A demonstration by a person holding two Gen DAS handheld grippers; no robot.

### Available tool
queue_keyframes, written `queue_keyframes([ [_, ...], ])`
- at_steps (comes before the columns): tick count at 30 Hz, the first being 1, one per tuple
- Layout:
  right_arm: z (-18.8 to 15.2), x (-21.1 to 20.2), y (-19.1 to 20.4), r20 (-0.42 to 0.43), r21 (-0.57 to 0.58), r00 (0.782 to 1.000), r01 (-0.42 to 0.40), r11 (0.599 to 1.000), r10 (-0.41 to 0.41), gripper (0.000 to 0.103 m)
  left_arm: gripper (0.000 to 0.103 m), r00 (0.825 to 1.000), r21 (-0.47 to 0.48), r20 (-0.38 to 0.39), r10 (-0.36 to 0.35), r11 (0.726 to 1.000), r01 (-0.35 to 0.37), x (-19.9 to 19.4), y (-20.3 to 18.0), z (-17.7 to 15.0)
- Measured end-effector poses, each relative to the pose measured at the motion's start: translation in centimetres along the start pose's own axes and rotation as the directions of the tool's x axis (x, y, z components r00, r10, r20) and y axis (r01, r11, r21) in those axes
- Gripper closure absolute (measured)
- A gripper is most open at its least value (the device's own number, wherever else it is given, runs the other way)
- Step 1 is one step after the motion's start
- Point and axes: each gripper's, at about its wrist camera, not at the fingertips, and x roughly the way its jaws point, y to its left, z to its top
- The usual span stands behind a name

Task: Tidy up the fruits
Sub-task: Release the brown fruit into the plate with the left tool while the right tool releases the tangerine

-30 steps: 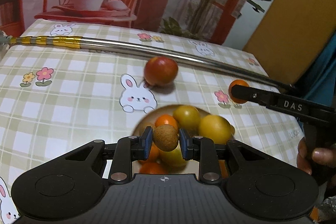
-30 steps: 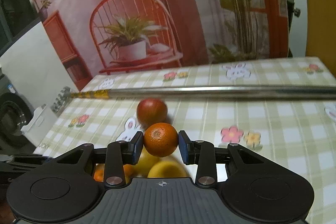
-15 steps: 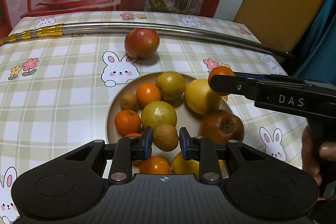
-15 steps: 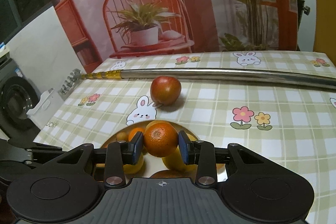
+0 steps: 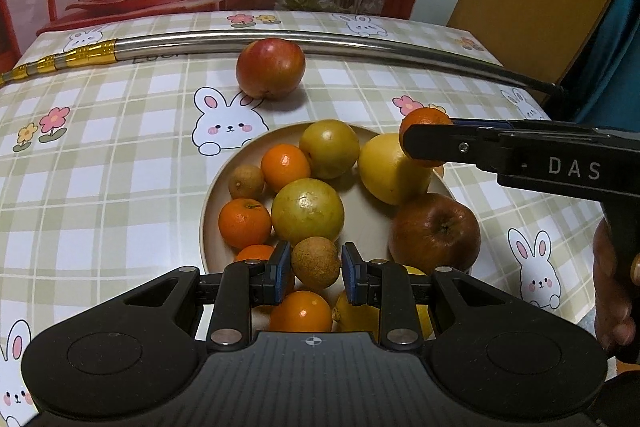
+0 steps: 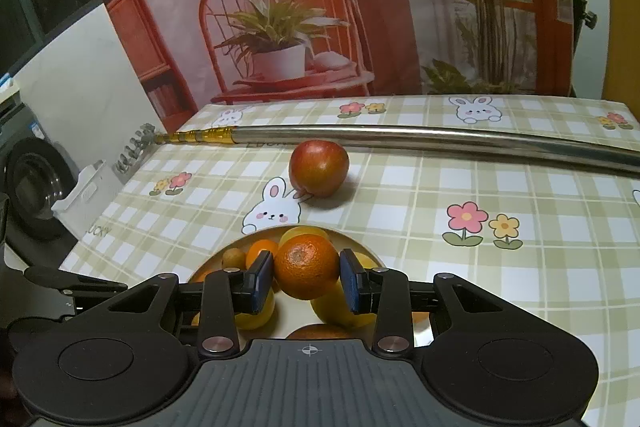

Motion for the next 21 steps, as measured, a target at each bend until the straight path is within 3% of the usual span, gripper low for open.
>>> queue_keyframes([
  [21,-0.16,0.44,0.41,-0.039,-0.021,0.999,-0.006,1.0,0.006,0.07,0.074,1.0,-0.007,0.004,-0.004,1.0,0.004,0.06,0.07,0.0],
])
